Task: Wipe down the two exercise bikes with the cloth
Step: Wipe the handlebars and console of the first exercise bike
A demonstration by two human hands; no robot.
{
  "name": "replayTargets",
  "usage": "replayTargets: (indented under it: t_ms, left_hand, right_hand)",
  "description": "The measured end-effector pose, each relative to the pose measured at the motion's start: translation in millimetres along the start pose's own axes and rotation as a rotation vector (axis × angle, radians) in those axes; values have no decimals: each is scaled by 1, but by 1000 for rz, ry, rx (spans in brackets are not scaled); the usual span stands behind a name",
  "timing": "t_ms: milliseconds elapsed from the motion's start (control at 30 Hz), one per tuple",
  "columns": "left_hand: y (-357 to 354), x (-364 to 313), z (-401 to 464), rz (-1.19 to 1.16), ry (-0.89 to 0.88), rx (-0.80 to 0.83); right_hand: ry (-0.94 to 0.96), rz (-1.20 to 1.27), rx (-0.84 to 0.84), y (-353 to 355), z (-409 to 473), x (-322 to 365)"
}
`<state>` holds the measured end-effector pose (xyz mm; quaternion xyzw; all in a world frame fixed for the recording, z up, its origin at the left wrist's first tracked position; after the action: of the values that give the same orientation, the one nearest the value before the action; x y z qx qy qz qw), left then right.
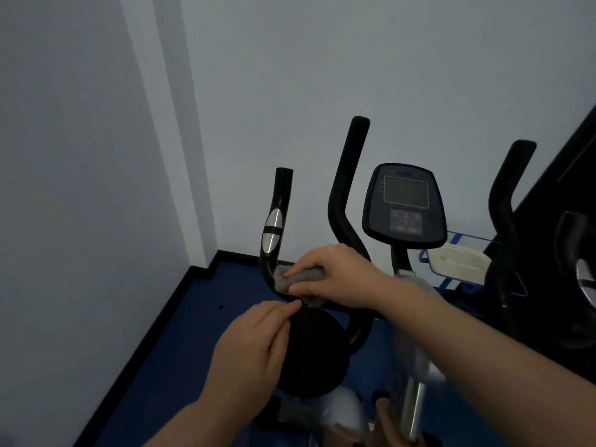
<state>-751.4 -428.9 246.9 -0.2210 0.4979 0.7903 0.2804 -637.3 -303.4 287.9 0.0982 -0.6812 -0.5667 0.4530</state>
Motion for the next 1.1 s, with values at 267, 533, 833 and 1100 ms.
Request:
replayTargets:
  t_ms: [267,533,833,1100]
  left_hand:
    - [-3,-13,12,46,31,-107]
    - [-2,-11,6,96,18,-127]
    - [-8,-5,3,-33,91,-108]
    - [-6,4,4,-104,39,-73]
  right_hand:
    - [-7,204,-149,-9,17,7]
    - [24,-36,-27,4,-2,-5]
    - [18,76,-139,-5,8,3]
    - [-126,42,-214,-4,8,9]
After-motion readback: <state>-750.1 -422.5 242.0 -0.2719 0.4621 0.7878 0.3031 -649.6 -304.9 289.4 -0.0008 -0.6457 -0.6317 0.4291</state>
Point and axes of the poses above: each hand's wrist, its own z-axis towards the middle knuckle, its own y-axis out of the back of the hand, x = y × z, the point moved 5 cm from there along z, towards the middle knuckle, and after that the axes turned 5 degrees about y, right-handed, at the moved point
